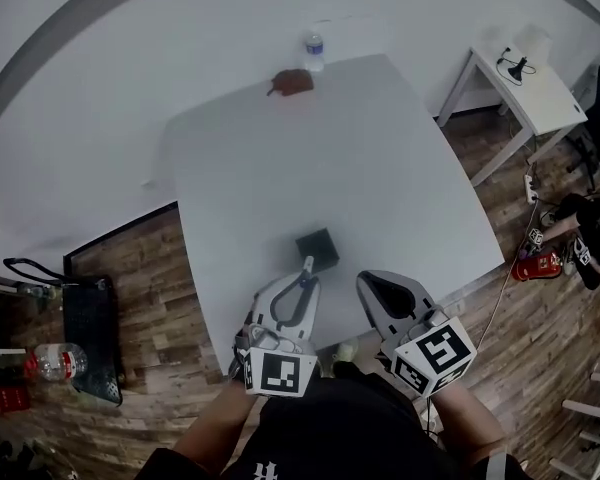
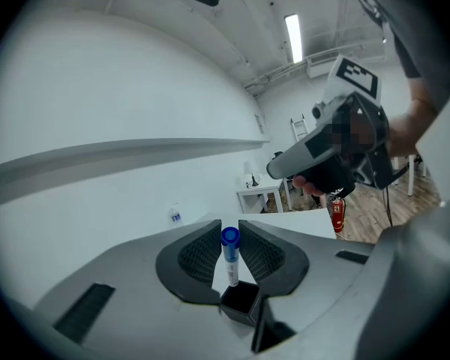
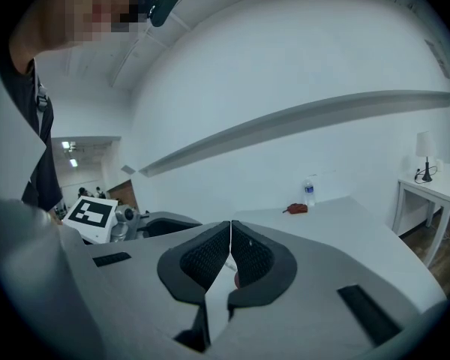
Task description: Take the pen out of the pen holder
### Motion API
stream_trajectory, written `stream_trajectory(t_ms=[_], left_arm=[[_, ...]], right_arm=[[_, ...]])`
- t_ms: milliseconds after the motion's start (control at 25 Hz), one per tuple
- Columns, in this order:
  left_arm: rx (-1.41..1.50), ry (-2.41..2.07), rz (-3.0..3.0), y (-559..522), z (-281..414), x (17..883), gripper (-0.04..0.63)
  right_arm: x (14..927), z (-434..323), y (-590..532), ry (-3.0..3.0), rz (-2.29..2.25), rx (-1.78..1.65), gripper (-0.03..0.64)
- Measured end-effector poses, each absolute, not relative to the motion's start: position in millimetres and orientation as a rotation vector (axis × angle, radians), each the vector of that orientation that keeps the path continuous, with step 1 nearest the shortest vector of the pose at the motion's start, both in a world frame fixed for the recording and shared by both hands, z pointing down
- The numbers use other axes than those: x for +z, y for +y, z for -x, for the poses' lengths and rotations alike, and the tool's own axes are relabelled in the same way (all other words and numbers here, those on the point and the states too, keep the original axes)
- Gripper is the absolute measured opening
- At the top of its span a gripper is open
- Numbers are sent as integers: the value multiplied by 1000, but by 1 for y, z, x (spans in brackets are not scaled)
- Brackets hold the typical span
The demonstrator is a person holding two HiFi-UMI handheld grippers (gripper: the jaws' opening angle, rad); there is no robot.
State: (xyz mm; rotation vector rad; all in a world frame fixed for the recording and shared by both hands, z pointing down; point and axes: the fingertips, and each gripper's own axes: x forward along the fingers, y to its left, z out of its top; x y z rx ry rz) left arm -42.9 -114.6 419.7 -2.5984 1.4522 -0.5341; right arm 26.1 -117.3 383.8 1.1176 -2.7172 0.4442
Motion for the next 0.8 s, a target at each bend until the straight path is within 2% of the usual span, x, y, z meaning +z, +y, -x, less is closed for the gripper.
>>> stream_trajectory(t_ms=[800], left_arm=[[-309, 1423, 2674, -82, 47, 316, 74]], right_arm=[[331, -1, -109, -2795, -1059, 215, 15]])
